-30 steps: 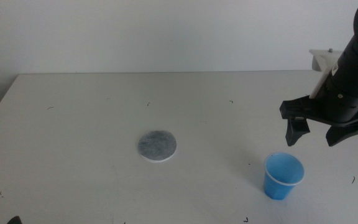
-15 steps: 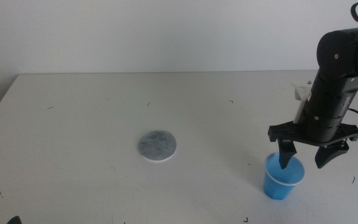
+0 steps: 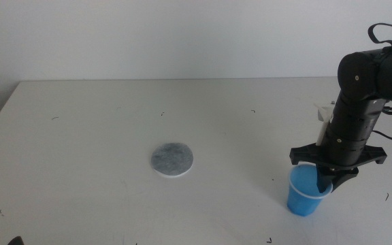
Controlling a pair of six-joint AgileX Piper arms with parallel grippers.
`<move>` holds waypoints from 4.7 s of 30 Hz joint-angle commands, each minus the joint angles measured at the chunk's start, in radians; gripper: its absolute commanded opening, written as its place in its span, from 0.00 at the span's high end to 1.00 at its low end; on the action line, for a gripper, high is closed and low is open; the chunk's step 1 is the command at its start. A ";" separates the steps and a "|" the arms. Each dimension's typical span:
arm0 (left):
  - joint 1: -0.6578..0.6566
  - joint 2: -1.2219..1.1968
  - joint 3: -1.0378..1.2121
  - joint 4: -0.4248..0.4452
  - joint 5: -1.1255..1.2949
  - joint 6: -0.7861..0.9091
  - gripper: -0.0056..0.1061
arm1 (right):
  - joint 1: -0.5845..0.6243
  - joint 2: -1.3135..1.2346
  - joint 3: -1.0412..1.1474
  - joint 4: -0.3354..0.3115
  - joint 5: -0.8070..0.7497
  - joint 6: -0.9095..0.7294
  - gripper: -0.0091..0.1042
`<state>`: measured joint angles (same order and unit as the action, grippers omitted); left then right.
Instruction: Place an empty cup on a cup mat.
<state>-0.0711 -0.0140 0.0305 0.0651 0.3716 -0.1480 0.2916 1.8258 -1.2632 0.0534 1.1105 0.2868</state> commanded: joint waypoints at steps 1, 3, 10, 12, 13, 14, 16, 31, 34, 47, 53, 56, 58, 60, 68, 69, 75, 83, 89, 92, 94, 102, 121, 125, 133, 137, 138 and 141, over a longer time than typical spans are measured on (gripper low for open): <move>0.001 -0.012 -0.006 0.000 -0.067 -0.011 0.01 | 0.001 -0.044 -0.017 -0.006 -0.001 -0.001 0.93; 0.001 -0.012 -0.006 0.000 -0.067 -0.011 0.01 | 0.001 -0.044 -0.017 -0.006 -0.002 0.000 0.93; 0.001 -0.012 -0.006 0.000 -0.067 -0.011 0.01 | 0.015 -0.100 -0.053 -0.016 0.028 -0.005 0.93; 0.001 -0.012 -0.006 0.000 -0.067 -0.011 0.01 | 0.024 -0.120 -0.088 -0.017 0.053 -0.005 0.93; 0.001 -0.012 -0.006 0.000 -0.067 -0.011 0.01 | 0.029 -0.124 -0.114 -0.016 0.069 -0.005 0.93; 0.001 -0.012 -0.006 0.000 -0.067 -0.011 0.01 | 0.038 -0.125 -0.143 -0.018 0.084 -0.005 0.93; 0.001 -0.012 -0.006 0.000 -0.067 -0.011 0.01 | 0.051 -0.128 -0.203 -0.016 0.113 -0.005 0.93; 0.001 -0.012 -0.006 0.000 -0.067 -0.011 0.01 | 0.216 0.051 -0.626 0.015 0.183 0.037 0.92; 0.001 -0.012 -0.006 0.000 -0.067 -0.011 0.01 | 0.246 0.108 -0.688 0.040 0.183 0.056 0.92; 0.001 -0.012 -0.006 0.000 -0.067 -0.011 0.01 | 0.350 0.357 -0.943 0.098 0.183 0.109 0.92; 0.001 -0.012 -0.006 0.000 -0.067 -0.011 0.01 | 0.355 0.426 -0.969 0.098 0.181 0.123 0.92; 0.001 -0.012 -0.006 0.000 -0.067 -0.011 0.01 | 0.355 0.446 -0.969 0.089 0.179 0.123 0.92; 0.001 -0.012 -0.006 0.000 -0.067 -0.011 0.01 | 0.355 0.456 -0.969 0.084 0.177 0.123 0.92; 0.001 -0.012 -0.006 0.000 -0.067 -0.011 0.01 | 0.355 0.465 -0.969 0.082 0.170 0.123 0.92; 0.001 -0.012 -0.006 0.000 -0.067 -0.011 0.01 | 0.355 0.468 -0.970 0.064 0.141 0.119 0.86; 0.001 -0.012 -0.006 0.000 -0.067 -0.011 0.01 | 0.355 0.466 -0.971 0.064 0.141 0.119 0.84; 0.001 -0.012 -0.006 0.000 -0.067 -0.011 0.01 | 0.355 0.440 -0.971 0.050 0.124 0.119 0.66; 0.001 -0.012 -0.006 0.000 -0.067 -0.011 0.01 | 0.355 0.392 -0.972 0.033 0.117 0.119 0.41; 0.001 -0.012 -0.006 0.000 -0.067 -0.011 0.01 | 0.348 0.261 -0.971 -0.035 0.099 0.118 0.37; 0.001 -0.012 -0.006 0.000 -0.067 -0.011 0.01 | 0.339 0.186 -0.971 -0.063 0.100 0.112 0.37; 0.001 -0.012 -0.006 0.000 -0.067 -0.011 0.01 | 0.329 0.136 -0.971 -0.063 0.107 0.101 0.37; 0.001 -0.012 -0.006 0.000 -0.067 -0.011 0.01 | 0.288 -0.092 -0.968 -0.167 0.156 0.092 0.37; 0.001 -0.012 -0.006 0.000 -0.067 -0.011 0.01 | -0.036 -0.774 -0.334 -0.231 -0.031 0.084 0.37; 0.001 -0.012 -0.006 0.000 -0.067 -0.011 0.01 | -0.092 -0.934 -0.125 -0.217 -0.156 0.053 0.37; 0.001 -0.012 -0.006 0.000 -0.067 -0.011 0.01 | -0.100 -1.200 0.289 -0.167 -0.426 -0.121 0.32; 0.001 -0.012 -0.006 0.000 -0.067 -0.011 0.01 | -0.100 -1.319 0.519 -0.113 -0.653 -0.208 0.20; 0.001 -0.012 -0.006 0.000 -0.067 -0.011 0.01 | -0.100 -1.346 0.577 -0.109 -0.723 -0.223 0.17; 0.001 -0.012 -0.006 0.000 -0.067 -0.011 0.01 | -0.100 -1.410 0.728 -0.106 -0.900 -0.226 0.10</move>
<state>-0.0711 -0.0140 0.0305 0.0651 0.3716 -0.1480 0.2011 0.4393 -0.5797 -0.0509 0.3995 0.0828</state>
